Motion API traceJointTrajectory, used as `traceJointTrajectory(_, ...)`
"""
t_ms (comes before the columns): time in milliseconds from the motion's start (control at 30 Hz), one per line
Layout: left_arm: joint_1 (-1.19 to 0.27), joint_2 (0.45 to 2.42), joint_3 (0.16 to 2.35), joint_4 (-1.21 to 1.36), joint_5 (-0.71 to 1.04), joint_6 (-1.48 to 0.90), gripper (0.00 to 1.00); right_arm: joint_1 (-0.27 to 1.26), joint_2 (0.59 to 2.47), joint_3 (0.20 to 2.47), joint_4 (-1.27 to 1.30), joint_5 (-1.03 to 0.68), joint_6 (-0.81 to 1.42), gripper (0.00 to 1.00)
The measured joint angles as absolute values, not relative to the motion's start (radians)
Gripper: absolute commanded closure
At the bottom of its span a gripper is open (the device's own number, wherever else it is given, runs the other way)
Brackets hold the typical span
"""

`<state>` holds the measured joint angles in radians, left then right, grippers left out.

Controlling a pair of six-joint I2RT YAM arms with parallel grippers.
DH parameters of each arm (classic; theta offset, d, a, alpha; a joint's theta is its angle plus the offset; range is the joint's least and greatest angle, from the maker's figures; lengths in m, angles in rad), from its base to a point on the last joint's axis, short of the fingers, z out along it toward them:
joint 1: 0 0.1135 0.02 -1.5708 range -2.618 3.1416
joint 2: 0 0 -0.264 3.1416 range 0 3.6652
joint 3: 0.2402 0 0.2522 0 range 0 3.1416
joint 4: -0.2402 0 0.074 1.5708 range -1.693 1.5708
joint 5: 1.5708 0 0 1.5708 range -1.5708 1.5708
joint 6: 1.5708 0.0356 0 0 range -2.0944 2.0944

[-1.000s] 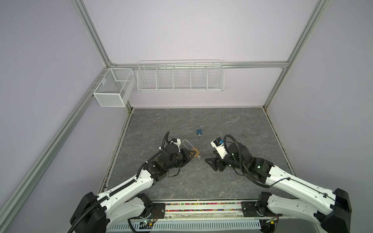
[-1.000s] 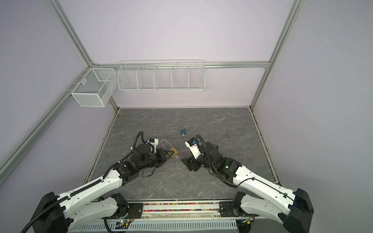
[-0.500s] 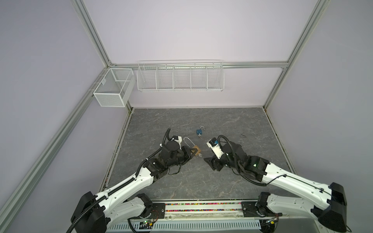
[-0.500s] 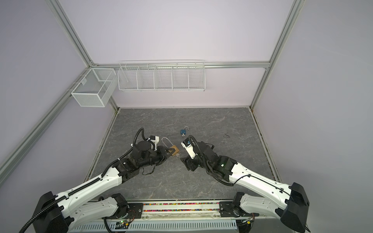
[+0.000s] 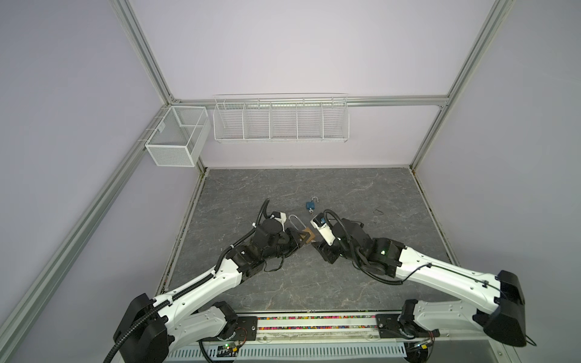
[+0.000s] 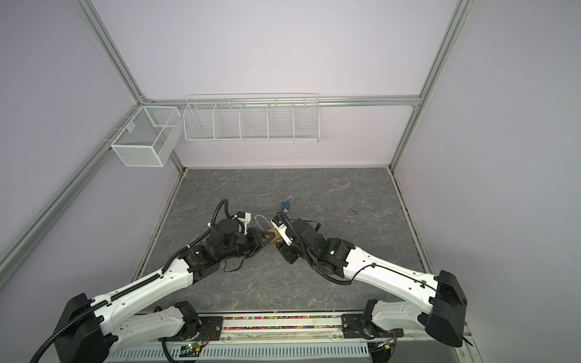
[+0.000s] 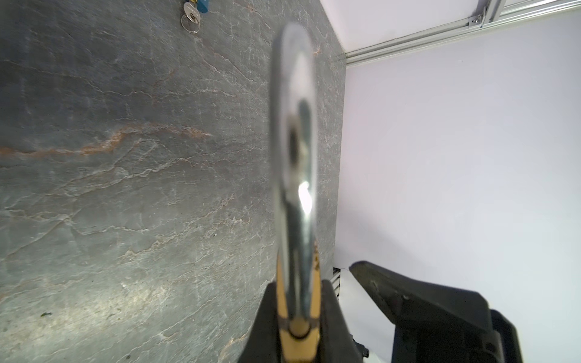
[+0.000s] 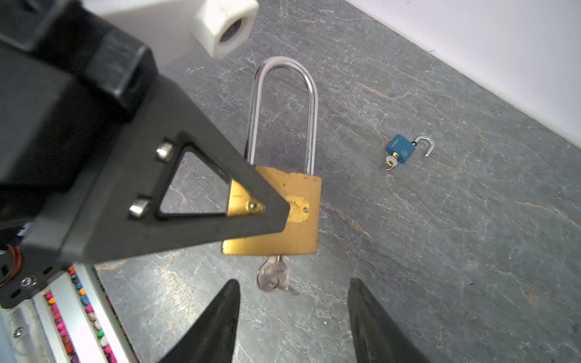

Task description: Unlock with the key

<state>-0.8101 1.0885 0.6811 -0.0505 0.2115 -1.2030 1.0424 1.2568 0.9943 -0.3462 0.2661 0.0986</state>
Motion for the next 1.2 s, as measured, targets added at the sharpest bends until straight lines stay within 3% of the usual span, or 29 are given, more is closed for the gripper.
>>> traceJointTrajectory(233, -0.811, 1.089, 0.683, -0.051, 0.215, -1.203, 1.00, 1.061, 1.302, 1.002, -0.365, 0.271, 0.096, 0.48)
traceJointTrajectory(833, -0.811, 1.086, 0.683, -0.036, 0.216, -1.203, 1.00, 1.081, 1.349, 1.036, -0.384, 0.314, 0.070, 0.84)
traceJointTrajectory(1067, -0.811, 1.085, 0.683, -0.035, 0.213, -1.203, 1.00, 1.082, 1.349, 1.036, -0.380, 0.309, 0.068, 0.93)
traceJointTrajectory(1200, -0.811, 1.074, 0.681, -0.035, 0.204, -1.196, 1.00, 1.081, 1.346, 1.036, -0.367, 0.290, 0.071, 0.93)
